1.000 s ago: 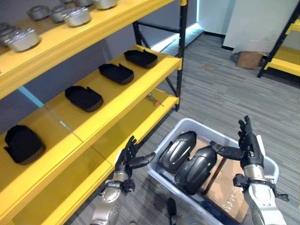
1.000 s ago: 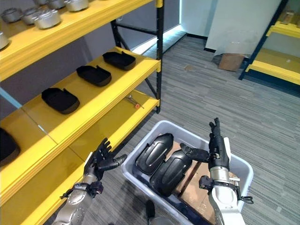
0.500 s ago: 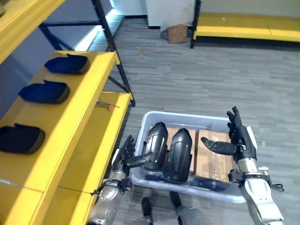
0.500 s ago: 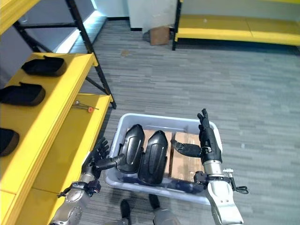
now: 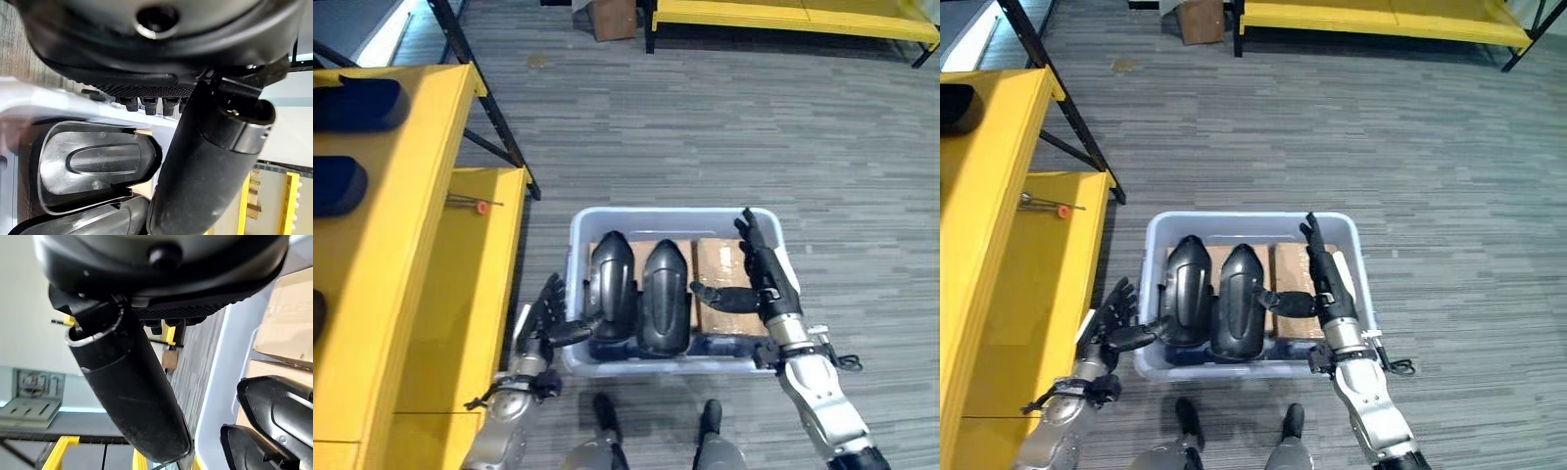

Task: Move parts from the plastic box to the shelf.

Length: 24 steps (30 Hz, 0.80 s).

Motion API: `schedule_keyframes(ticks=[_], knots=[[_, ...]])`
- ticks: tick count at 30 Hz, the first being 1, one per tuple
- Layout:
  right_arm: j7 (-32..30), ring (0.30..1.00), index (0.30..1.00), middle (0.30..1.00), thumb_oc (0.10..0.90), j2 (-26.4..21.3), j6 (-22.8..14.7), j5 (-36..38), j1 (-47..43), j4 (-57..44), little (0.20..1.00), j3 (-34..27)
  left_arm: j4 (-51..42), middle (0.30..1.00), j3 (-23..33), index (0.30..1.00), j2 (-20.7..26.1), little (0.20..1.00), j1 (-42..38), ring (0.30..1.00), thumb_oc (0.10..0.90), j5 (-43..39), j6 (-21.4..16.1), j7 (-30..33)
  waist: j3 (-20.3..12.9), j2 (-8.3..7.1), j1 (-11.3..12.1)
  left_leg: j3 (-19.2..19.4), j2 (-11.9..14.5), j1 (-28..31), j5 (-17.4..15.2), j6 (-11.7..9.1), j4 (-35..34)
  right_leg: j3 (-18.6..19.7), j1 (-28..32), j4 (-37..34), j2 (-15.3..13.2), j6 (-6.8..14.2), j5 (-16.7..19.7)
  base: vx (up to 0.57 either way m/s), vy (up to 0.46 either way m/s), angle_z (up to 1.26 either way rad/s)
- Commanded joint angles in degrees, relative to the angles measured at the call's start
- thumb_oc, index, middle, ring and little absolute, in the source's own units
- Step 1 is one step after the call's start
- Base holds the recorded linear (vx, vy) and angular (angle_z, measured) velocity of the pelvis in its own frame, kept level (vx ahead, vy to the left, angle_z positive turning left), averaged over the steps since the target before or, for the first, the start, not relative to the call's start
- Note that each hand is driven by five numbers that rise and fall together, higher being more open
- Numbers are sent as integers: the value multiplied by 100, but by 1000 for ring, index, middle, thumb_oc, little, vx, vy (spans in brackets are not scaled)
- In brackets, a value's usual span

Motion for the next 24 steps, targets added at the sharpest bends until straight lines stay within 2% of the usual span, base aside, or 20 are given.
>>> schedule_keyframes(ticks=[1, 7, 10, 12, 20, 24], knots=[[-31, 1000, 1000, 1000, 900, -112, -436, -25, -162, -398, 1000, -502, -602, 1000, 118, 1000, -22, 1000, -120, 1000, 900, 52, -456, -100, -287, -60, -49, -602, 369, 57, -506, -197, 293, 105, -380, 93, 41, -15, 297, 30, -166, -1], [-69, 1000, 1000, 1000, 900, -265, -413, -150, -300, -385, 1000, -436, -630, 1000, -11, 1000, 0, 1000, -159, 1000, 900, 60, -410, -177, -72, 45, -62, -783, 596, -149, -258, -376, 237, -32, -425, 78, 211, -99, 152, 1, -153, 11], [-141, 1000, 1000, 1000, 900, -423, -299, -674, -836, -252, 1000, -38, -698, 1000, -82, 1000, -8, 1000, -225, 1000, 900, 15, -407, -101, 185, 136, 49, -864, 697, -378, -77, -450, 151, -89, -554, 51, 313, -162, 105, -40, -121, 18], [-186, 1000, 1000, 1000, 900, -426, -265, -770, -986, -155, 1000, 54, -723, 1000, -100, 1000, -17, 1000, -240, 1000, 900, 21, -408, -81, 268, 157, 77, -878, 714, -415, -91, -467, 190, -88, -561, 46, 330, -169, 89, -16, -43, 11], [-248, 1000, 1000, 1000, 900, -155, -164, -470, -1298, 332, 1000, 361, -715, 1000, -190, 1000, -40, 1000, -362, 1000, 900, 31, -387, 38, 526, 187, 153, -892, 729, -603, -64, -487, 260, -71, -695, 29, 352, -199, 107, -3, -1, 0], [-536, 1000, 1000, 1000, 900, 90, -140, -225, -1338, 628, 1000, 299, -720, 1000, -232, 1000, -57, 1000, -455, 1000, 900, 30, -393, 200, 699, 251, 183, -914, 691, -742, -23, -489, 245, -82, -801, 20, 320, -201, 147, -18, 8, 1]])
